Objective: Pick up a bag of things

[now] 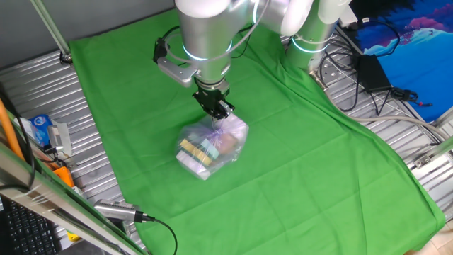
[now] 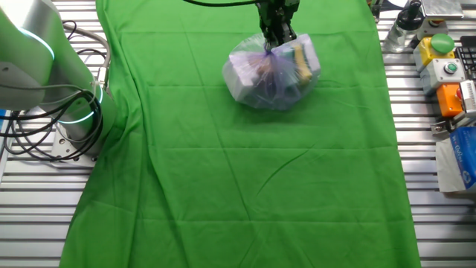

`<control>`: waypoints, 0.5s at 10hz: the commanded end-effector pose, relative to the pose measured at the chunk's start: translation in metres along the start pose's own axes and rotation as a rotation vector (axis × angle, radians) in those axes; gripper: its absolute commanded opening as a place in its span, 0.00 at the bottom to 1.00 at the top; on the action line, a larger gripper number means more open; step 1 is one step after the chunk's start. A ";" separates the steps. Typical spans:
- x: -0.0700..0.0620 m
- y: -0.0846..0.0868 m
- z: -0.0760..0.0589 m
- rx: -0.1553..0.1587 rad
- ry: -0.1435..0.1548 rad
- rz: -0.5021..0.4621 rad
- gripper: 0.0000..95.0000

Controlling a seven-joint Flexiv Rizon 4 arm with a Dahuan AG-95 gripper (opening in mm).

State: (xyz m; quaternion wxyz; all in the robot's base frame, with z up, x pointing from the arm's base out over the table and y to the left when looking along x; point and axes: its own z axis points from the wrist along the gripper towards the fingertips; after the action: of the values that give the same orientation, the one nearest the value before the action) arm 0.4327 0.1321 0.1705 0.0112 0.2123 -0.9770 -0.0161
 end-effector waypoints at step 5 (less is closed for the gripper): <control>0.000 0.000 0.000 -0.023 -0.006 -0.153 0.00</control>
State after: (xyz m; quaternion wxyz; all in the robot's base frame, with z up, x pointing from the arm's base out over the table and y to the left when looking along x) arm 0.4304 0.1299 0.1710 -0.0089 0.2734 -0.9615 -0.0267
